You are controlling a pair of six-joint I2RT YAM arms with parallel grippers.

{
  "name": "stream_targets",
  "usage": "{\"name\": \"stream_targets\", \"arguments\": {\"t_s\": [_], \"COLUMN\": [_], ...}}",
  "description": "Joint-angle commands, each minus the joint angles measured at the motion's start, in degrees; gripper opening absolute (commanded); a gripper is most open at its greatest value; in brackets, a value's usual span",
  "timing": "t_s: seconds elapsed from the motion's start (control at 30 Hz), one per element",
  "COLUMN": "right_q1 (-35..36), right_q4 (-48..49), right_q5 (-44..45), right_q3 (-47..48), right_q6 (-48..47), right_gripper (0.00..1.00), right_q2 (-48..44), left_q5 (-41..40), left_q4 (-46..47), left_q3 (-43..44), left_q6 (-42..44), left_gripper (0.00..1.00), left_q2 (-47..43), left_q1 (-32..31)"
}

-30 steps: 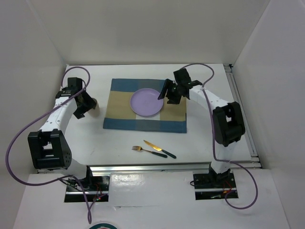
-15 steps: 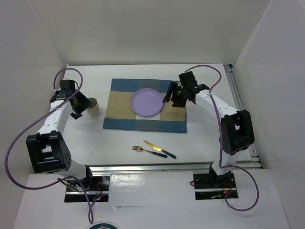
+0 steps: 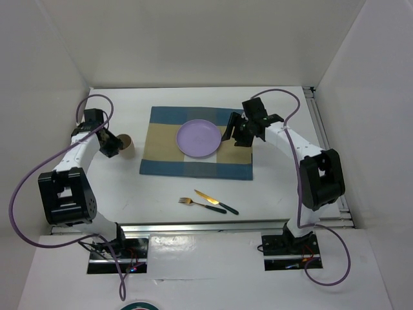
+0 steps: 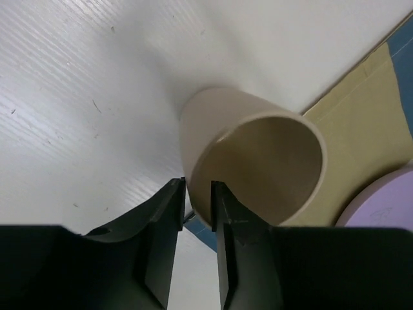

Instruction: Set the dinner table for one person

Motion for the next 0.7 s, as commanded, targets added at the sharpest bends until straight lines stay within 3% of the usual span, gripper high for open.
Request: {"name": "stream_targets", "arguments": {"t_s": [0.0, 0.07, 0.1, 0.17, 0.3, 0.4, 0.53, 0.67], "right_q1": [-0.3, -0.3, -0.3, -0.3, -0.3, -0.3, -1.0, -5.1], "right_q4": [-1.4, -1.9, -1.9, -2.4, -3.0, -4.6, -6.5, -7.3], "right_q5": [1.6, 1.6, 1.6, 1.6, 2.3, 4.8, 7.4, 7.9], "right_q3": [1.1, 1.7, 2.3, 2.8, 4.8, 6.1, 6.1, 3.8], "right_q6": [-1.1, -1.1, -1.1, -1.7, -2.2, -3.4, -4.0, -4.5], "right_gripper": [0.71, 0.71, 0.71, 0.71, 0.71, 0.72, 0.72, 0.74], "right_q2": [-3.7, -3.7, -3.7, -4.2, -4.8, -5.3, -8.0, -11.5], "left_q5": [0.8, 1.3, 1.3, 3.2, 8.9, 11.9, 9.7, 6.5], "left_q4": [1.9, 1.3, 0.8, 0.8, 0.8, -3.4, -8.9, -8.2], "left_q3": [1.0, 2.3, 2.3, 3.8, 6.9, 12.5, 18.4, 24.7], "left_q6": [-0.8, -0.3, -0.3, 1.1, 6.4, 12.0, 13.0, 10.7], "left_gripper": [0.37, 0.27, 0.15, 0.0, 0.0, 0.0, 0.0, 0.0], "left_q2": [0.2, 0.2, -0.6, -1.5, -4.5, -4.0, -2.1, 3.4], "left_q1": [0.1, 0.1, 0.1, 0.1, -1.4, -7.5, -22.0, -31.3]}}
